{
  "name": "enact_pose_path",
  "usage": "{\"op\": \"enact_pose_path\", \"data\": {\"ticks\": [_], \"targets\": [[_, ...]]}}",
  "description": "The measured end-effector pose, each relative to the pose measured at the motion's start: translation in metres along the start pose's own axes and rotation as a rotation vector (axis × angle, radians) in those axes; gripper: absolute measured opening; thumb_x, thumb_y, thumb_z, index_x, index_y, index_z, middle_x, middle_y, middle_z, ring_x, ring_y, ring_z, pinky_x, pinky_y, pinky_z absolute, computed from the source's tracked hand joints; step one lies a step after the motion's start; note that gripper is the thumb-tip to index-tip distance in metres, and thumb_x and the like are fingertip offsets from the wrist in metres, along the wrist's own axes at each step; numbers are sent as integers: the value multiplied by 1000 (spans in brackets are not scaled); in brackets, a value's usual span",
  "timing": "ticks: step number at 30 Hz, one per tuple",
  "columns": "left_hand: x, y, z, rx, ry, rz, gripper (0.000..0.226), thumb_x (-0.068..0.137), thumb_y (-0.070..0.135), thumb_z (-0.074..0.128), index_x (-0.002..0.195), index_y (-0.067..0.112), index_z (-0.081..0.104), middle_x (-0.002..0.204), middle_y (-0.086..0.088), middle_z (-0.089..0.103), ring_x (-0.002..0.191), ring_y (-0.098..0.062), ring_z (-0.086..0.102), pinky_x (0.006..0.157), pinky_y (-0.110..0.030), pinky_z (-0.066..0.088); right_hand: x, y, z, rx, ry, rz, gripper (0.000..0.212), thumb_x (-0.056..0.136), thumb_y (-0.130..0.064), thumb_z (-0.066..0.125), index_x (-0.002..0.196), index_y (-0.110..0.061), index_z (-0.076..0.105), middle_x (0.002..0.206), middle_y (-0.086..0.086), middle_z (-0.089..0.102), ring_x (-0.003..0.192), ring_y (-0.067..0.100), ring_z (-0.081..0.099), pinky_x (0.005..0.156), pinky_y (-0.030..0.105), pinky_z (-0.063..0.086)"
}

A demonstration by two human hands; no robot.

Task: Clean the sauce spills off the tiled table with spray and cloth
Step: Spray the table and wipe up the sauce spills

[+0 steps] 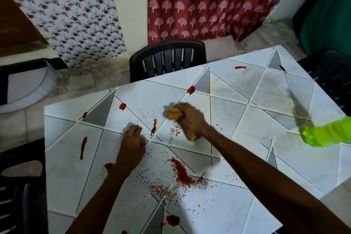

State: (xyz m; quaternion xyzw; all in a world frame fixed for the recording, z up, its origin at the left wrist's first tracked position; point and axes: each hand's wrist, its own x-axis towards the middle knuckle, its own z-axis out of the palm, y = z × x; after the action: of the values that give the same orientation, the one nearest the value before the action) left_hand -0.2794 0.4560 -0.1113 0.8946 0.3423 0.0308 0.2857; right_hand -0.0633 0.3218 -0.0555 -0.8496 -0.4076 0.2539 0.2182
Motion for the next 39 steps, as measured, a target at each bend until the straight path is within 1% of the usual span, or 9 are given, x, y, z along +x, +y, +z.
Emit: {"op": "enact_pose_path", "data": {"ticks": [4,8,12,15,19,22,29,33,39], "targets": [[0,-3,0,2,2,33,34,98,11,49,124,-8,59,130,-25,55,123,-40,50,106,-48,39,-33,-1,34,-111,-118,-133,48,91,-22,66,136,-36,57,143,-5,54,121,23,58,92,37,50],[2,-1,-5,6,4,23,35,98,15,52,125,-6,59,131,-23,55,123,-36,50,106,-44,40,-58,6,34,-55,-177,-196,50,89,-12,67,137,-27,59,140,1,57,122,23,56,99,38,50],[3,1,-11,-4,23,70,49,95,29,38,115,-7,63,117,-24,60,108,-39,57,93,-48,47,-47,14,4,77,-8,-73,52,82,-6,56,131,-20,65,125,7,64,112,28,61,93,45,52],[3,-2,-11,1,30,53,46,96,27,40,116,-6,63,117,-24,62,109,-39,58,94,-49,48,-12,16,-28,100,166,-31,61,70,-16,49,128,-19,65,119,6,67,110,29,61,92,43,51],[2,-9,-11,7,-12,57,47,96,31,41,120,-2,63,123,-20,62,115,-37,58,100,-47,47,54,12,-65,-57,310,47,50,83,-15,52,130,-28,64,115,7,65,107,31,61,88,41,51],[1,-12,-13,-9,-14,32,35,96,17,56,128,1,59,132,-16,57,123,-32,51,106,-43,41,105,24,-79,-161,365,142,40,91,-19,59,128,-34,63,115,7,64,108,33,62,86,40,50],[2,-13,-10,-28,0,47,34,90,9,66,123,-1,62,122,-17,60,112,-33,56,96,-44,49,118,9,-50,-144,70,95,38,90,-24,64,127,-29,65,124,8,68,114,32,63,95,40,49],[1,-13,-12,-23,-4,52,34,89,8,66,122,-2,62,124,-18,59,114,-35,56,99,-44,47,73,-19,-12,-47,-26,-103,43,87,-8,67,129,-17,66,132,8,65,121,29,61,93,19,43],[-11,-11,-18,-33,-39,23,35,96,14,57,128,-1,59,130,-18,57,121,-34,52,105,-45,42,-7,-37,26,-178,-258,-283,57,85,-4,63,136,-29,61,143,1,58,125,25,56,97,34,46]]}}
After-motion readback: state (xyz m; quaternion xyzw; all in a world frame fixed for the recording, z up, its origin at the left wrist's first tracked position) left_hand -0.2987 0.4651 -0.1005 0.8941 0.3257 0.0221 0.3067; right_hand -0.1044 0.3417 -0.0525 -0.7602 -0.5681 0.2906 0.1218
